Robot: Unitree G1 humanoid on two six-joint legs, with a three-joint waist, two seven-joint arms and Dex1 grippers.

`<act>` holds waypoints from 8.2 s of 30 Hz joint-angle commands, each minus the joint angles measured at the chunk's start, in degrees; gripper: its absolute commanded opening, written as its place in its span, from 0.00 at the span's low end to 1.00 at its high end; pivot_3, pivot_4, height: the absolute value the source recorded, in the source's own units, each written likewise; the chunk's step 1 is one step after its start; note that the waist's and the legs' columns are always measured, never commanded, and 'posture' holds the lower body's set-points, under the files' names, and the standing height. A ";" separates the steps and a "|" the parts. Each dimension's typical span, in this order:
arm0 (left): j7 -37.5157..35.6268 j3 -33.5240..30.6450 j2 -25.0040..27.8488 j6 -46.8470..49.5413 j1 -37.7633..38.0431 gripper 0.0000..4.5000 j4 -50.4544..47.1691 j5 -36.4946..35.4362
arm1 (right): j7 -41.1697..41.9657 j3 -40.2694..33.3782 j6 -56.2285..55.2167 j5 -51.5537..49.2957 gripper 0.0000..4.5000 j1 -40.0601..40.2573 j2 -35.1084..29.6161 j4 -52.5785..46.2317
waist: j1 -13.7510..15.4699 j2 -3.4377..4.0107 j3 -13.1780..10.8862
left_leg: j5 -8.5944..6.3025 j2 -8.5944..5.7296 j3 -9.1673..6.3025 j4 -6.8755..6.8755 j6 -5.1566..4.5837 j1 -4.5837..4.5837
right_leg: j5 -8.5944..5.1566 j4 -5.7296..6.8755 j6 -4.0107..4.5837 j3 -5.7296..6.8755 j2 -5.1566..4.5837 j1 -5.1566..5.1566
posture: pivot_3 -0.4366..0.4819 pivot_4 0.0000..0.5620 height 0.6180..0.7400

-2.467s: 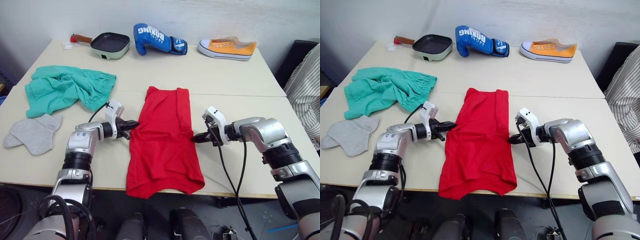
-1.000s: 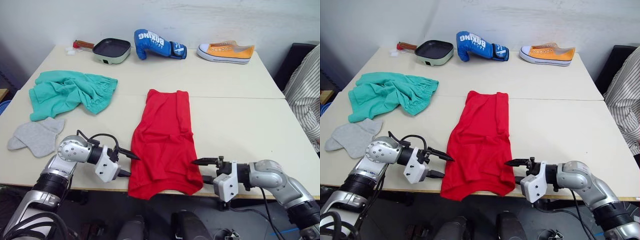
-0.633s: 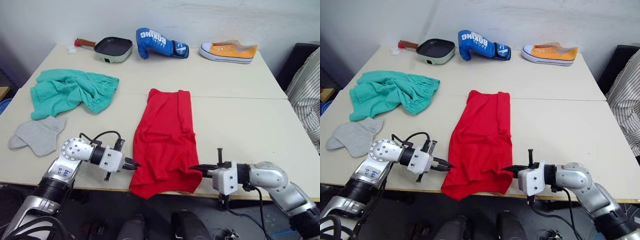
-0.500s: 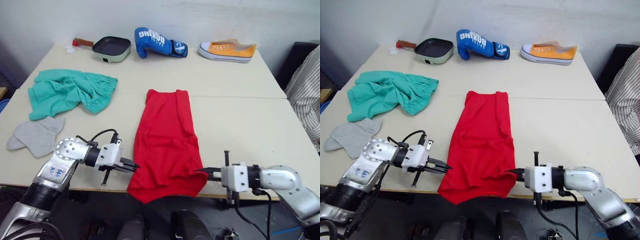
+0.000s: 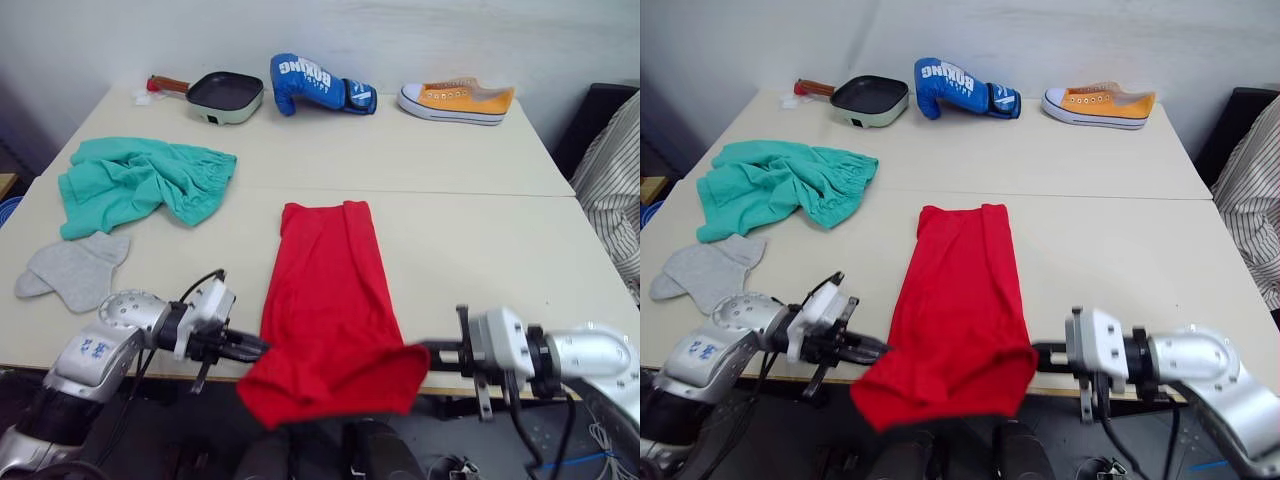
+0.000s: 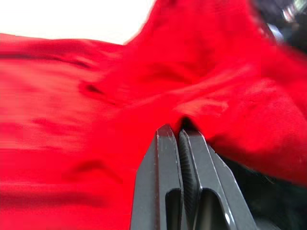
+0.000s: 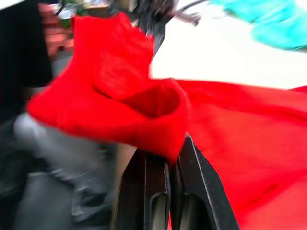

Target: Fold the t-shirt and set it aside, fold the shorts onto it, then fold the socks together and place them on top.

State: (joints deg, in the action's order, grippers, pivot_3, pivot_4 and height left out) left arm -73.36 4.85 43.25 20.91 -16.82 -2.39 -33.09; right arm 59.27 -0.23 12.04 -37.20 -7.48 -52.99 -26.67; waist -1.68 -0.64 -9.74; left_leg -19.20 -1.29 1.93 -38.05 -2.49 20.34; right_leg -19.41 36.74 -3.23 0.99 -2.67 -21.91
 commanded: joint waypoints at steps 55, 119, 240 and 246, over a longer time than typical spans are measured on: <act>29.31 -19.20 -11.93 24.35 -41.25 0.99 45.17 5.38 | -0.90 -0.77 24.29 24.25 0.99 -39.79 16.88 43.85 | 0.07 -0.01 -0.20 | 0.28 -0.03 0.10 -1.03 0.59 2.14 | 0.07 1.38 -0.12 0.25 0.03 -2.23 | 0.48 0.27 1.00; 2.62 5.75 -3.00 -31.85 -4.52 0.62 9.82 24.67 | -6.50 10.33 -25.55 40.21 0.00 4.77 5.75 10.60 | 0.32 0.05 -0.24 | 0.08 0.01 0.12 -0.84 0.32 0.81 | 0.00 0.74 0.00 0.10 -0.01 -0.77 | 0.48 0.27 1.00; 9.67 6.12 -12.31 3.75 -15.32 0.00 7.42 18.08 | -14.04 14.03 15.53 25.22 0.01 -17.16 20.94 18.17 | 1.33 0.01 -0.26 | 0.08 0.03 0.06 -0.95 0.40 0.85 | 0.01 0.73 -0.02 0.11 0.04 -0.77 | 0.48 0.27 1.00; 14.43 9.27 -11.81 0.12 -13.09 0.00 10.97 24.99 | -18.31 19.22 3.26 37.17 0.01 -25.05 23.44 36.58 | 1.24 0.01 -0.26 | 0.08 0.02 0.12 -0.98 0.39 1.20 | 0.01 0.98 -0.02 0.09 0.04 -1.20 | 0.48 0.27 1.00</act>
State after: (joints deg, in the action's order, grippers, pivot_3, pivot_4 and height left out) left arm -61.13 14.14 31.07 21.89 -30.23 7.48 -10.43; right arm 43.30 18.88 18.53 -3.91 -31.88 -28.98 5.49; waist -0.43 -0.63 -9.99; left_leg -19.10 -1.27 2.09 -39.09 -2.12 21.50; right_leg -19.40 37.71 -3.25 1.07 -2.64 -23.09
